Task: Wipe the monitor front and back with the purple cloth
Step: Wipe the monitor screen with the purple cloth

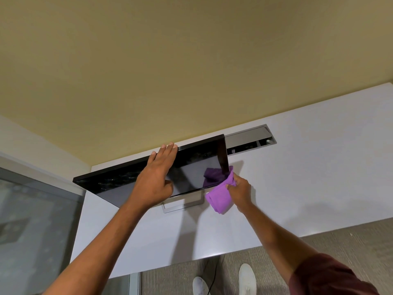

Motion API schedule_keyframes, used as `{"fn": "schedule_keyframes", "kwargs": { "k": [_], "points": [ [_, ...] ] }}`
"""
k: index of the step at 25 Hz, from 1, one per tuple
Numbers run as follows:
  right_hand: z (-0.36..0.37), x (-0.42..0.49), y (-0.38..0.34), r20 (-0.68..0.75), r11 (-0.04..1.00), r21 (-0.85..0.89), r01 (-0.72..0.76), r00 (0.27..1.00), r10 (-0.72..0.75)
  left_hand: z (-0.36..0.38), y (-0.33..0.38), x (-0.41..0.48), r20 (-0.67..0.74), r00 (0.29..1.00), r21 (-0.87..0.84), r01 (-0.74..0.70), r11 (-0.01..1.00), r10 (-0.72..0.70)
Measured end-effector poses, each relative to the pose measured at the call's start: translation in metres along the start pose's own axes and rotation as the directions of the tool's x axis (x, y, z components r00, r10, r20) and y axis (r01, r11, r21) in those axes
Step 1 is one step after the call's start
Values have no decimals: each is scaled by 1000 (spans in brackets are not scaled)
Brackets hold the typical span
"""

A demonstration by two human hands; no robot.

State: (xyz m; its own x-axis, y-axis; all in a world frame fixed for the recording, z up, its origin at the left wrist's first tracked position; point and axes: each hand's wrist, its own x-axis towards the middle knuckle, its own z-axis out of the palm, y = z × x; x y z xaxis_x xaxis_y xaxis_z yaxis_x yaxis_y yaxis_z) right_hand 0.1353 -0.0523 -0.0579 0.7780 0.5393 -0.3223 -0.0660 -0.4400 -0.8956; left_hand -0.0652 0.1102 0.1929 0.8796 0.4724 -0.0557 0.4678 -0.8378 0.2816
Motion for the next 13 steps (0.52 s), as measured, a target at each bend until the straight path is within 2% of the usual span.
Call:
{"fn": "schedule_keyframes", "kwargs": {
  "k": [5,13],
  "points": [
    [-5,-8,-27,-85,1000,-11,-19,996,18,-1,0,-1,6,1000,-9,-1,1000,1],
    [-30,-20,-93,-110,987,-110,121,985,-133,0,-2,-1,-2,1000,-22,-11,1000,11]
  ]
}}
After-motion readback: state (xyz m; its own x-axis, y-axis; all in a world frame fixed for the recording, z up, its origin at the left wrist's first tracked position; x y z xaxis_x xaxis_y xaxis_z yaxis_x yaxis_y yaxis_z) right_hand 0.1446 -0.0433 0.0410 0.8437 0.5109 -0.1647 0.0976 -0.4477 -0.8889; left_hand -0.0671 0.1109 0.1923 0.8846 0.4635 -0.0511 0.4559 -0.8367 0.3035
